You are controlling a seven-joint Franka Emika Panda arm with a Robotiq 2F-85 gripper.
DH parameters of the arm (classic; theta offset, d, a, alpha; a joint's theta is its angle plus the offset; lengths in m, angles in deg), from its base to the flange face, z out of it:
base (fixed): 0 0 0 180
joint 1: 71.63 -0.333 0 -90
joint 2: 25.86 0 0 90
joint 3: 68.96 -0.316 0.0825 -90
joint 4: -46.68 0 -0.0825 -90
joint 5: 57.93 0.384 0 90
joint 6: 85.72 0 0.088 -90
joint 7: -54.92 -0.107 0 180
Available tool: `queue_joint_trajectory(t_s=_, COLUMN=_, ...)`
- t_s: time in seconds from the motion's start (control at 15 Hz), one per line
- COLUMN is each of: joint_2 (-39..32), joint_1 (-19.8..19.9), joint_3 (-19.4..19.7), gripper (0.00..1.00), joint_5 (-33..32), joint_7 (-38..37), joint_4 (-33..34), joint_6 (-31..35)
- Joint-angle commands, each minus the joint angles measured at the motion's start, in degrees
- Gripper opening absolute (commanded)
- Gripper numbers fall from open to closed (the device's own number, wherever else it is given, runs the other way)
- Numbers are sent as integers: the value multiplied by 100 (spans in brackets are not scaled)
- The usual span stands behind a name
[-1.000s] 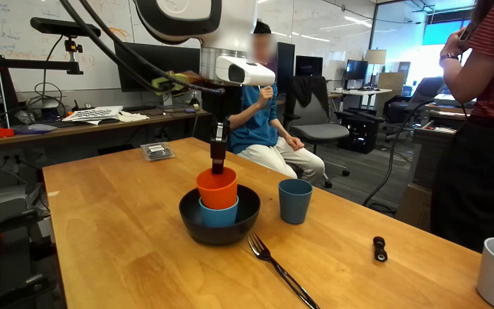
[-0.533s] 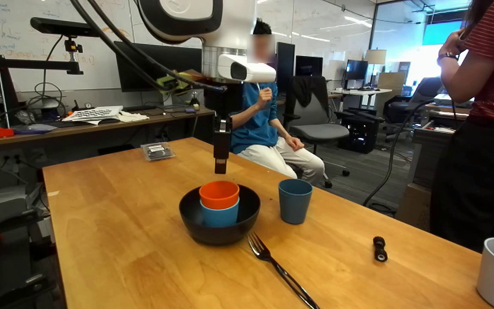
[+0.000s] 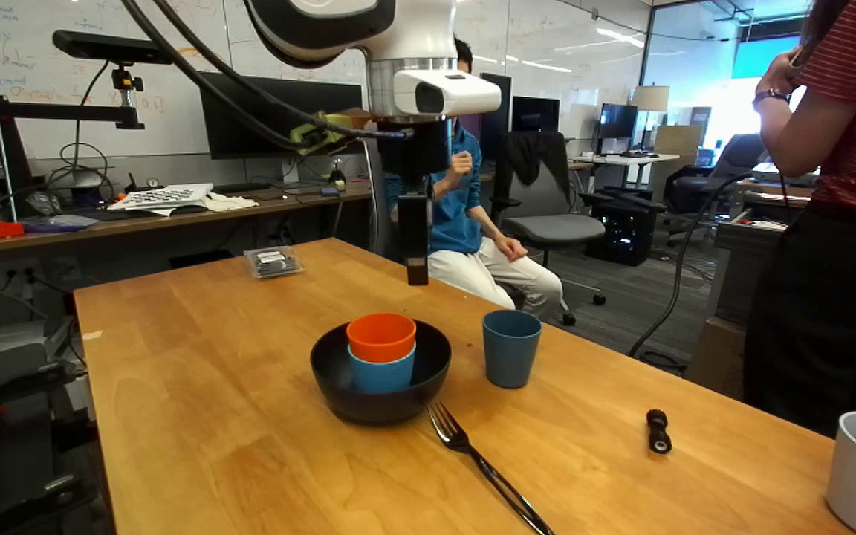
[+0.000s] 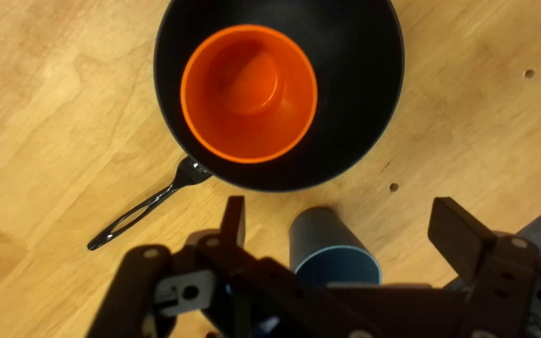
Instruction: Stack the cups in the bowl then put the fork in the dark blue cup
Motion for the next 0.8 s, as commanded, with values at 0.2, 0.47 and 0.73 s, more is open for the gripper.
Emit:
queue_joint_trajectory(t_s=0.2, joint_2=-94, joint_1=-5, joint_3=490, gripper=100, joint_5=-315, joint_7=-914, joint_4=-20, joint_6=630)
queue_joint_trajectory(t_s=0.47, joint_2=-377, joint_1=74, joint_3=589, gripper=100, joint_5=-163, joint_7=-999, joint_4=13, joint_6=753)
queue_joint_trajectory(t_s=0.73, joint_2=-732, joint_1=120, joint_3=513, gripper=100, joint_5=128, joint_7=-909, joint_4=146, joint_6=863)
